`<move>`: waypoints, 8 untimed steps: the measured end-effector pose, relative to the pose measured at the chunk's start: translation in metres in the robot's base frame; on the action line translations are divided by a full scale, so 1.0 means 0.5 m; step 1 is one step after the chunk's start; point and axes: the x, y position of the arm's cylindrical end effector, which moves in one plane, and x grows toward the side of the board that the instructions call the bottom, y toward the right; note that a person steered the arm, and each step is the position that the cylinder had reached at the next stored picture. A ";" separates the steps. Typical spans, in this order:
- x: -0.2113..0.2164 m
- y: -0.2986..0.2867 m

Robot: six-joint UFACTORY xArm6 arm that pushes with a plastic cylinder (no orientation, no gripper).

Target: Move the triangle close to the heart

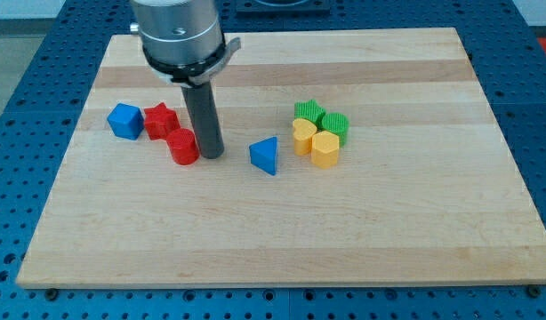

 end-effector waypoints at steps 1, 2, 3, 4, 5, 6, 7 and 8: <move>0.019 0.043; 0.038 0.084; 0.047 0.119; 0.049 0.137; 0.049 0.126; 0.056 0.124; 0.087 0.125; 0.104 0.139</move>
